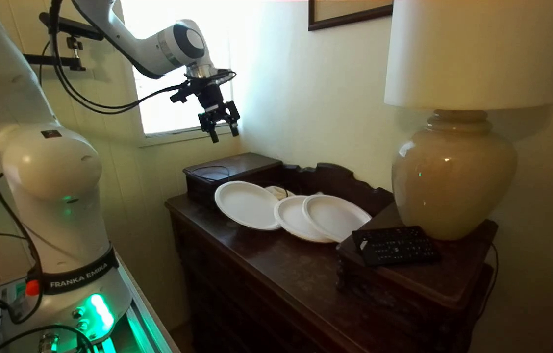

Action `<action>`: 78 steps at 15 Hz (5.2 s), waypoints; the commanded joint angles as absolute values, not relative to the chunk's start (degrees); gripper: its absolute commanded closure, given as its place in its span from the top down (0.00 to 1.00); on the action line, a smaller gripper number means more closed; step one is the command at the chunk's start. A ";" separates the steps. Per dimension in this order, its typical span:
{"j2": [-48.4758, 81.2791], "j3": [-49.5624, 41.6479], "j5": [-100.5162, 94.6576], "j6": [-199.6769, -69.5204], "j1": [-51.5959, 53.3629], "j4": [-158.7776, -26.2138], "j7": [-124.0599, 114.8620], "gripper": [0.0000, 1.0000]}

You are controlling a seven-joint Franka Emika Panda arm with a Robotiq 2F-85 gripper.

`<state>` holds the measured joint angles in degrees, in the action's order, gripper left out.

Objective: Stack the plates

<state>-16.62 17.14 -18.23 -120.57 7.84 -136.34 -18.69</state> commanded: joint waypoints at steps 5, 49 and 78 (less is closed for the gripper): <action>-14.01 19.85 -25.24 -133.40 7.92 -145.59 -25.41 1.00; 1.58 14.26 -40.39 -142.72 13.08 -143.53 -36.34 0.06; -9.62 16.03 -51.63 -128.84 6.67 -143.51 -33.39 0.04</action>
<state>-11.91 16.99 -45.05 -127.24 7.71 -143.81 -31.58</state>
